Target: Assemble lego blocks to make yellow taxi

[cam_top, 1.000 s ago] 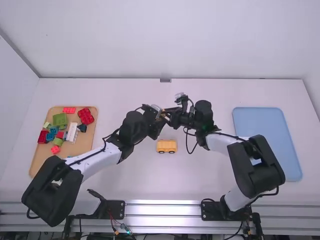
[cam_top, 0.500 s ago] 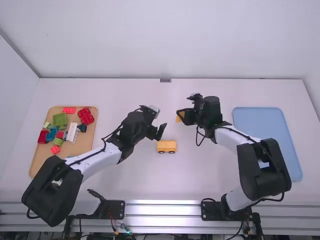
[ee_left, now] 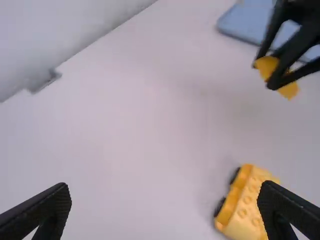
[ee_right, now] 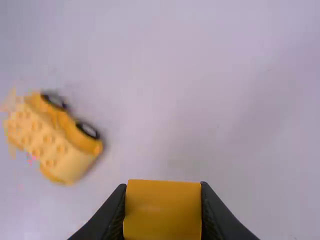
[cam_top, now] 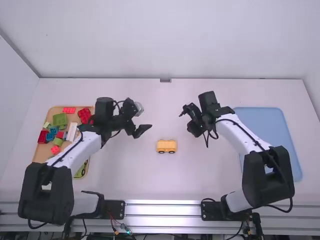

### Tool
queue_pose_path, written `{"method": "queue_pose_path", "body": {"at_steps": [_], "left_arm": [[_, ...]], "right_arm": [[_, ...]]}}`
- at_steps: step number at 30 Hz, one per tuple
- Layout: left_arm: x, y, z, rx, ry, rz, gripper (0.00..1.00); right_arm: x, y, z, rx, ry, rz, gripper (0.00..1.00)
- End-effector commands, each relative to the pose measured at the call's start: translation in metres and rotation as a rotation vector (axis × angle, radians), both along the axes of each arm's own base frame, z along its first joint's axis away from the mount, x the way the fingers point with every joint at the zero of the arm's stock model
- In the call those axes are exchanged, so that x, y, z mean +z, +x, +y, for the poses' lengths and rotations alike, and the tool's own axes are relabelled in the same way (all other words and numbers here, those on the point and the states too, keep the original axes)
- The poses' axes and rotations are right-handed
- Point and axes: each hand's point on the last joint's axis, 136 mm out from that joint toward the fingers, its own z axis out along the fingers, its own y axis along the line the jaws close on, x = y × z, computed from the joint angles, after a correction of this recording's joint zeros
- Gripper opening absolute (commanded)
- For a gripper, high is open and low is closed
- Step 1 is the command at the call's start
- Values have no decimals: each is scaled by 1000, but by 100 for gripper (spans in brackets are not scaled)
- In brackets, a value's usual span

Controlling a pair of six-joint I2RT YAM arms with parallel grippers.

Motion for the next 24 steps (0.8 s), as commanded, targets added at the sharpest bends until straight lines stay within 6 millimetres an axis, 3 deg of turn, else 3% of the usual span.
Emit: {"method": "queue_pose_path", "body": {"at_steps": [1, 4, 9, 20, 24], "left_arm": [[39, -50, -12, -393, -159, -246, 99], [44, -73, -1, -488, -220, -354, 99], [39, -83, -2, -507, -222, -350, 99], [38, -82, -3, -503, -220, -337, 99], [35, -80, 0, -489, -204, -331, 99]], "right_arm": [[-7, -11, -4, 206, -149, -56, 2], [-20, -32, 3, 366, -202, -44, 2], [-40, -60, 11, 531, -236, -21, 3], [-83, -47, 10, 519, -299, 52, 0], [-84, -47, 11, 576, -316, 114, 0]]}}
